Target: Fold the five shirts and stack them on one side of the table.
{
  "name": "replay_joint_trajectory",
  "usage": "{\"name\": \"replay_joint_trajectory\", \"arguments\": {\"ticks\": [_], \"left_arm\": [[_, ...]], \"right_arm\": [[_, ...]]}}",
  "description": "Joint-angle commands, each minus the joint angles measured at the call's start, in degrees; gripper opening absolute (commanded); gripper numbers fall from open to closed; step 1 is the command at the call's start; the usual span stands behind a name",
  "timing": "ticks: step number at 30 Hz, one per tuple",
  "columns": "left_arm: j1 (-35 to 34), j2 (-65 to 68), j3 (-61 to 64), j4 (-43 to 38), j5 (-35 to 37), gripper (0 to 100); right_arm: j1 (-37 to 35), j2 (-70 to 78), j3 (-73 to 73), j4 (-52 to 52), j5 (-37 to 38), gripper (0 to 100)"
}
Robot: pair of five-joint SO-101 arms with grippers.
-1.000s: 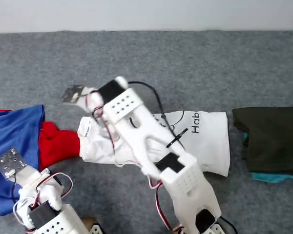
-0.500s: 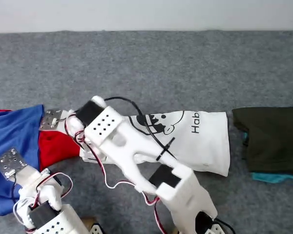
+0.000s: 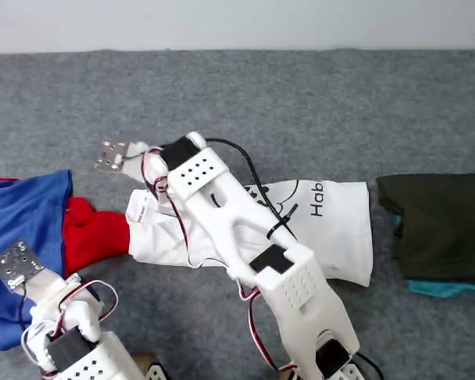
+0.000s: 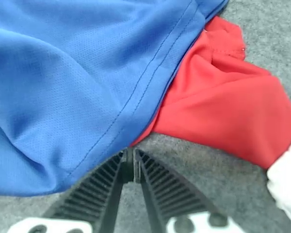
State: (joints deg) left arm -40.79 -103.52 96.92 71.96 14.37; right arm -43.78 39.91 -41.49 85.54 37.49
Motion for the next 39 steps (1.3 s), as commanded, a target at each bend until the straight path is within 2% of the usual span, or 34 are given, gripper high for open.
{"name": "replay_joint_trajectory", "arguments": {"ticks": [1,5,14,18,21,25,30,35,39], "left_arm": [[-0.09,-0.7,-0.48,0.18,0.44,2],[-0.09,-0.7,-0.48,0.18,0.44,2],[-0.09,-0.7,-0.48,0.18,0.44,2],[-0.09,-0.7,-0.48,0.18,0.44,2],[-0.09,-0.7,-0.48,0.18,0.44,2],[-0.09,-0.7,-0.48,0.18,0.44,2],[-0.09,-0.7,-0.48,0.18,0.44,2],[-0.09,-0.7,-0.48,0.18,0.44,2],[-0.09,-0.7,-0.48,0.18,0.44,2]], "right_arm": [[-2.59,-2.51,-8.0,8.75,0.26,1.6],[-6.11,-2.51,-12.22,17.63,-4.04,1.1],[-11.65,-6.11,-2.55,17.01,-24.18,1.0],[-10.15,-1.19,-1.76,13.67,-28.66,1.0],[-6.11,4.53,-1.85,10.51,-25.67,1.0],[-1.01,8.48,-5.19,5.67,-15.03,1.0],[0.22,10.77,-16.7,0.31,-5.45,1.3],[-0.22,13.76,-27.78,-0.04,-4.57,1.3],[-1.71,14.2,-32.97,6.99,-4.75,1.1]]}}
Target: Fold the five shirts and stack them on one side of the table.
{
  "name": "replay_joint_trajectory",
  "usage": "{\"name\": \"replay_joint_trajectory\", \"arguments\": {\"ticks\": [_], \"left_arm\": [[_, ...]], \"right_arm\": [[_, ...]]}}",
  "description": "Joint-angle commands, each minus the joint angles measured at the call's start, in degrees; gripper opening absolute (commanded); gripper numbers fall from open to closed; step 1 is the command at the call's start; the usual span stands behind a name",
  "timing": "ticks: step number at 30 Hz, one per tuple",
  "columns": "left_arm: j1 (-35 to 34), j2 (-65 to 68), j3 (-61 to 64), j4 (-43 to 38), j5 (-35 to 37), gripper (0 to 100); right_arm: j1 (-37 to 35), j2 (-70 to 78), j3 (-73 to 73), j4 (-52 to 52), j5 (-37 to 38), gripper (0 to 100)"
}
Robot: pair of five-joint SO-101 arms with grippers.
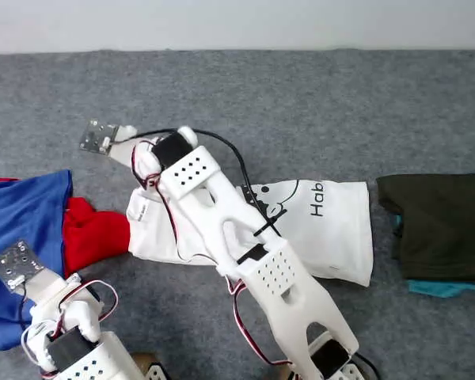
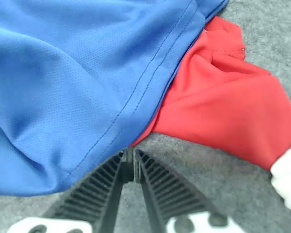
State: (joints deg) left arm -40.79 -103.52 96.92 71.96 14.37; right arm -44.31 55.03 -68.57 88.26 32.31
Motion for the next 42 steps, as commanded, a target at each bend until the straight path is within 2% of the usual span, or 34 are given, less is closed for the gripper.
{"name": "replay_joint_trajectory", "arguments": {"ticks": [1,4,8,13,17,21,25,31,34,37,42], "left_arm": [[-0.09,-0.7,-0.48,0.18,0.44,2],[-0.09,-0.7,-0.48,0.18,0.44,2],[-0.09,-0.7,-0.48,0.18,0.44,2],[-0.09,-0.7,-0.48,0.18,0.44,2],[-0.09,-0.7,-0.48,0.18,0.44,2],[-0.09,-0.7,-0.48,0.18,0.44,2],[-0.09,-0.7,-0.48,0.18,0.44,2],[-0.09,-0.7,-0.48,0.18,0.44,2],[-0.09,-0.7,-0.48,0.18,0.44,2],[-0.09,-0.7,-0.48,0.18,0.44,2],[-0.09,-0.7,-0.48,0.18,0.44,2]], "right_arm": [[-1.8,-1.01,-7.03,6.9,0.35,1.1],[-3.65,-1.01,-9.85,14.55,0.26,1.1],[-4.26,-3.03,-8.7,14.81,-5.01,1.3],[-4.7,-6.46,4.57,14.73,-5.54,1.4],[-0.92,-5.85,11.96,12.62,-5.27,1.4],[4.53,-3.21,12.22,6.29,0.0,1.5],[7.25,-2.59,12.22,2.24,1.76,1.5],[4.35,-3.21,10.64,9.27,1.32,1.2],[1.54,-4.09,6.33,14.37,-2.02,1.1],[0.4,-5.23,5.01,14.55,-5.36,1.0],[0.57,-1.19,7.65,14.55,-5.54,1.0]]}}
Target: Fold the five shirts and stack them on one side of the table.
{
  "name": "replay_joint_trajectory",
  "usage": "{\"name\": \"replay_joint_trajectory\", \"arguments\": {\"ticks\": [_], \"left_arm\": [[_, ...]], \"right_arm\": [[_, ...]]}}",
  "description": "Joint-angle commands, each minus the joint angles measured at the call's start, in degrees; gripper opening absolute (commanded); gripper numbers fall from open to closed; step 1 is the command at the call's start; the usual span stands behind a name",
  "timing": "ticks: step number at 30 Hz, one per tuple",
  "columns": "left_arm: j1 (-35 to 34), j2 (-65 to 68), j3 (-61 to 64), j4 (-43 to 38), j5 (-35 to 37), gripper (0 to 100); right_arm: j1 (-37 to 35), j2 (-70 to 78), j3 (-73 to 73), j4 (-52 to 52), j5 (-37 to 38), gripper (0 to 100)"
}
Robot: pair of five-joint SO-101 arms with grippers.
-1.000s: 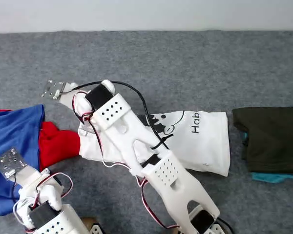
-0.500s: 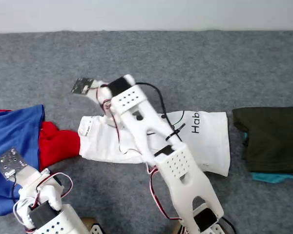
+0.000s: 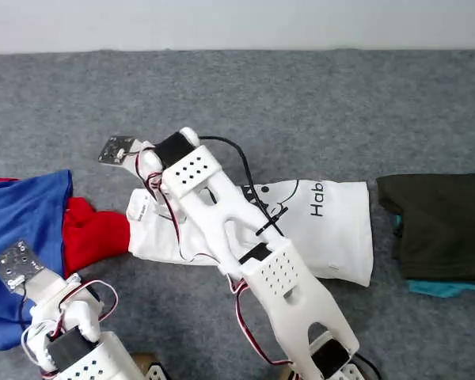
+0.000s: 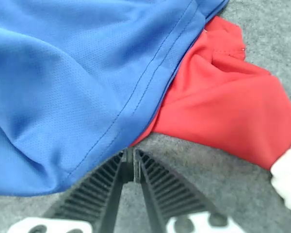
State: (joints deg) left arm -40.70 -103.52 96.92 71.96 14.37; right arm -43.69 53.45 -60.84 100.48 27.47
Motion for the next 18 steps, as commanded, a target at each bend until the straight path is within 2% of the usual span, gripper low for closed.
{"name": "replay_joint_trajectory", "arguments": {"ticks": [1,9,12,18], "left_arm": [[-0.18,-0.7,-0.48,0.18,0.44,2],[-0.18,-0.7,-0.48,0.18,0.44,2],[-0.18,-0.7,-0.48,0.18,0.44,2],[-0.18,-0.7,-0.48,0.18,0.44,2]], "right_arm": [[0.04,1.36,0.62,2.42,-0.88,1.0],[-2.77,2.24,6.07,2.51,-1.05,1.0],[-4.88,1.98,7.74,2.59,-3.43,1.0],[-6.64,-3.82,11.78,2.51,-3.96,1.0]]}}
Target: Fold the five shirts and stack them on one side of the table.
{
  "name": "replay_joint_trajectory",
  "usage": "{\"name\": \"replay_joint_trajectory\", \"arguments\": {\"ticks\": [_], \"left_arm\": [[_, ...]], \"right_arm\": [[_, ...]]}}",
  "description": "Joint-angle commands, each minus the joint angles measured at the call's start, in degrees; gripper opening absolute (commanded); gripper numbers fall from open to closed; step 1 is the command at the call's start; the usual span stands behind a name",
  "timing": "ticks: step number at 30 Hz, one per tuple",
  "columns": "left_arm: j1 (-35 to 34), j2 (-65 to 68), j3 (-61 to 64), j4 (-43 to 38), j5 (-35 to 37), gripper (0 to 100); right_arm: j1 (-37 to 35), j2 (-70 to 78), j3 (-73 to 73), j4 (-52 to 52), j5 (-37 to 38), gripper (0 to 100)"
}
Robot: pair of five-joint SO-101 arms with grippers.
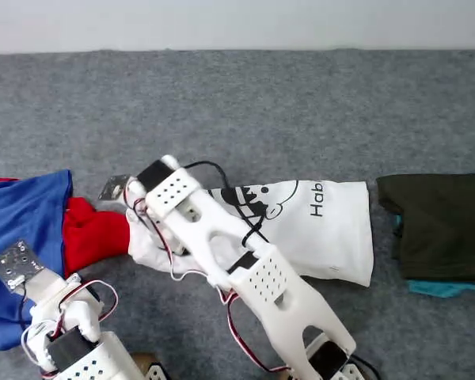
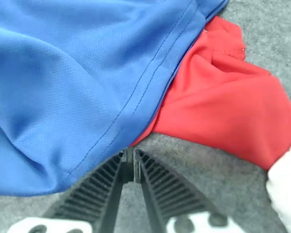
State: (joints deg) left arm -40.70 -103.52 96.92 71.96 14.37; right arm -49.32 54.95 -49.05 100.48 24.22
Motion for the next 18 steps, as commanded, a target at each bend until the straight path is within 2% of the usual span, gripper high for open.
{"name": "replay_joint_trajectory", "arguments": {"ticks": [1,5,9,18], "left_arm": [[-0.18,-0.7,-0.48,0.18,0.44,2],[-0.18,-0.7,-0.48,0.18,0.44,2],[-0.18,-0.7,-0.48,0.18,0.44,2],[-0.18,-0.7,-0.48,0.18,0.44,2]], "right_arm": [[-0.4,-6.73,0.0,2.42,-0.7,1.0],[1.27,-13.49,0.0,2.33,-0.7,1.0],[-0.57,-16.92,0.0,1.36,-0.79,1.2],[-4.7,-7.16,0.0,-4.35,-0.79,1.3]]}}
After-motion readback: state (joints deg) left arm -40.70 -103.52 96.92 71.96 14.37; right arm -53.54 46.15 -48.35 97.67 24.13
